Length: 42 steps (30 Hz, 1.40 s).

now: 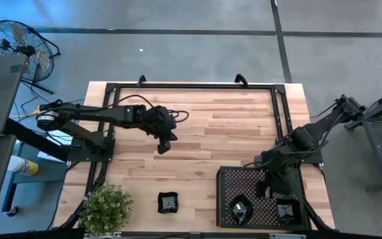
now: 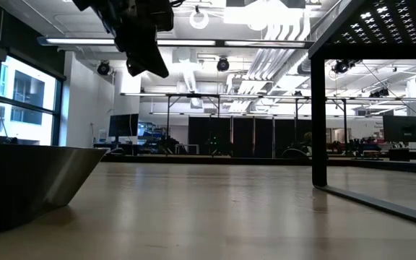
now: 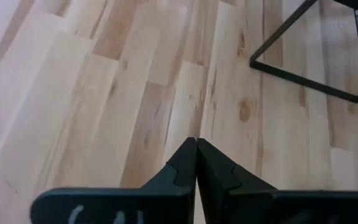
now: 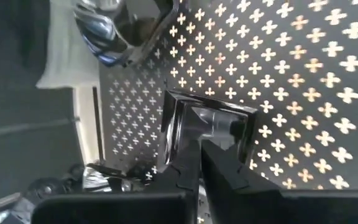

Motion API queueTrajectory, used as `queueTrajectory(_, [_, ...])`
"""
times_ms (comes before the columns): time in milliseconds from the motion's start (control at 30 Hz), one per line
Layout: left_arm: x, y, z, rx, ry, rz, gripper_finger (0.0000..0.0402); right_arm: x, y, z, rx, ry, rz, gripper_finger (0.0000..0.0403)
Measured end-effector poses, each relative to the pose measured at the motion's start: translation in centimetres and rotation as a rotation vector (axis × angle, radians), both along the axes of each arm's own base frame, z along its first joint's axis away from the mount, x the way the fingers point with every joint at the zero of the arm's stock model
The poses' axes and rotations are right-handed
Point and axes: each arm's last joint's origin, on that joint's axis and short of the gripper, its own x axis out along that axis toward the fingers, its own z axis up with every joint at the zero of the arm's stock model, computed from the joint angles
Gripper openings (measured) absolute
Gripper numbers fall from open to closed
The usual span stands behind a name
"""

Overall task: Pick & Place Mini shaped plates
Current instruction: Stack the black square plate on top of the black square plate on the shelf, then stack the black distorted square plate on top of the black distorted square plate on the shelf

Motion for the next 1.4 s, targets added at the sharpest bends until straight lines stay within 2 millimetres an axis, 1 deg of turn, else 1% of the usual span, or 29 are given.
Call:
queueTrajectory(100, [0.0, -0.3, 0.0, 0.025, 0.002, 0.009, 0.0001, 0.6, 0.4, -0.7, -0.02, 0.019, 0.041, 0.0004])
queueTrajectory(200, [0.0, -0.4, 0.0, 0.035, 0.003, 0.022, 0.0001, 1.0, 0.6, -1.1, -0.06, 0.009, 0.044, 0.0004])
queueTrajectory(467, [0.0, -0.4, 0.0, 0.026, 0.004, 0.034, 0.0, 1.3, 0.3, -1.2, -0.154, -0.057, -0.016, 0.0002])
queueTrajectory(567, [0.0, -0.4, 0.0, 0.023, 0.008, 0.037, 0.0, 1.5, 0.3, -1.0, -0.168, -0.091, -0.026, 0.0008])
queueTrajectory(700, [-0.1, -0.4, -0.1, 0.013, 0.015, 0.032, 0.0, 1.7, 0.3, 0.3, -0.192, -0.161, -0.028, 0.0016])
queueTrajectory(867, [-0.2, -0.7, -0.2, -0.045, 0.034, -0.025, 0.0, 1.7, -0.1, 2.9, -0.248, -0.243, -0.082, 0.0017])
queueTrajectory(967, [-0.4, -1.7, -1.2, -0.084, 0.054, -0.078, 0.0, 1.7, -0.2, 3.5, -0.272, -0.274, -0.091, 0.0009])
queueTrajectory(1067, [-1.1, -3.6, -2.9, -0.139, 0.127, -0.124, 0.0, 1.9, -0.5, 3.1, -0.3, -0.273, -0.095, 0.0002])
queueTrajectory(1133, [-1.4, -5.1, -3.6, -0.154, 0.147, -0.146, 0.0, 1.9, -0.9, 2.7, -0.317, -0.268, -0.095, 0.0004])
queueTrajectory(1200, [-1.7, -6.4, -4.0, -0.151, 0.162, -0.148, 0.0, 1.7, -1.6, 2.7, -0.337, -0.285, -0.103, 0.0003])
queueTrajectory(1300, [-2.0, -8.3, -4.0, -0.161, 0.165, -0.113, 0.0005, 1.3, -3.0, 3.1, -0.373, -0.342, -0.122, 0.0002])
queueTrajectory(1400, [-2.1, -10.1, -4.5, -0.19, 0.186, -0.088, 0.0022, 0.6, -4.5, 3.7, -0.417, -0.402, -0.152, 0.0002])
